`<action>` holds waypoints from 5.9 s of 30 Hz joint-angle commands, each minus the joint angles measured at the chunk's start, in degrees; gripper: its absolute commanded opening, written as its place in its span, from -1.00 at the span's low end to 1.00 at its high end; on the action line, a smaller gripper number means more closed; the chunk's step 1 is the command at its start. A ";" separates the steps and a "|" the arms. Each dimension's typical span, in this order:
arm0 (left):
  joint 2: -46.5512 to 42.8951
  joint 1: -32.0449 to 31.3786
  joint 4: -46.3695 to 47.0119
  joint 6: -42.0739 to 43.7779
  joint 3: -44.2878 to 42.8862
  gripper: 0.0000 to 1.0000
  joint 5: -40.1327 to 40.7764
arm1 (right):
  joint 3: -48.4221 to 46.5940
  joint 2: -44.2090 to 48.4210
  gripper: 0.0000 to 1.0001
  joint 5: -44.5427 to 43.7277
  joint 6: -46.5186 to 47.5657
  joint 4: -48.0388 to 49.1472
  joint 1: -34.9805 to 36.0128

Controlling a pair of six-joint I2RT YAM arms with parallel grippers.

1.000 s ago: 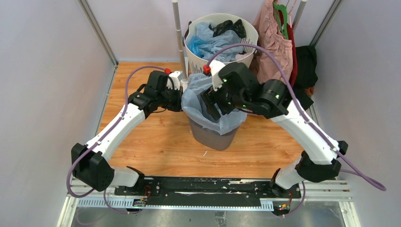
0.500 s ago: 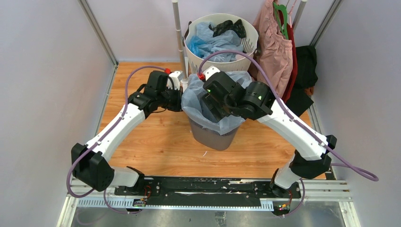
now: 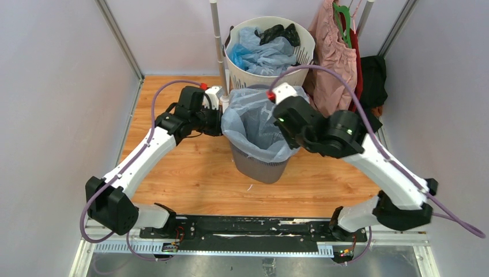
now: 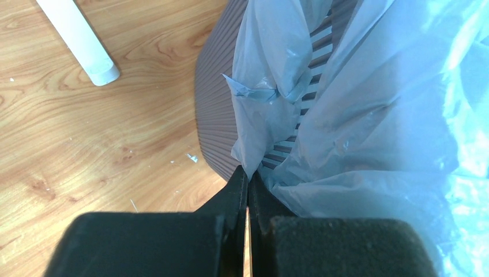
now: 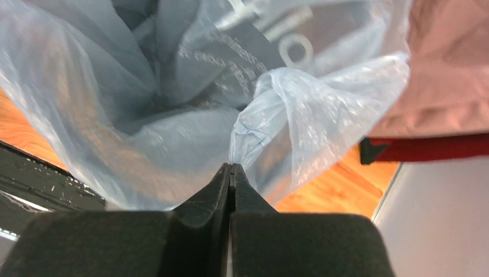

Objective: Put the trash bags into the trash bin

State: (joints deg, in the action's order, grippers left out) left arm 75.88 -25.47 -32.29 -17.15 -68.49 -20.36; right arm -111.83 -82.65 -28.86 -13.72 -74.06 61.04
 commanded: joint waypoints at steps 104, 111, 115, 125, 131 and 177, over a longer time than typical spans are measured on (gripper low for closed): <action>23.08 2.10 -0.58 2.90 -19.73 -0.91 -3.06 | 25.06 10.85 -0.52 64.39 8.23 37.07 -49.61; 23.92 2.10 0.16 2.91 -19.75 -0.93 -3.19 | 27.47 11.62 -0.98 62.47 5.26 39.33 -55.24; 22.99 2.05 1.40 2.42 -17.56 -0.94 -3.36 | 28.94 11.26 -1.00 60.89 4.56 39.40 -57.97; 22.26 2.01 3.57 2.08 -13.83 -0.96 -3.81 | 33.68 9.83 -1.00 64.03 2.76 40.45 -58.66; 21.26 1.15 5.12 1.54 -10.27 -0.98 -3.82 | 37.83 10.33 -1.00 65.71 2.72 41.19 -58.27; 8.03 -6.08 7.86 -2.37 5.85 -1.00 1.37 | 32.61 15.46 -1.00 54.56 5.34 41.46 -48.55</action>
State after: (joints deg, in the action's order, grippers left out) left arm 83.79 -31.35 -20.91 -20.34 -61.52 -20.38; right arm -75.85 -67.70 28.64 -8.56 -31.81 11.97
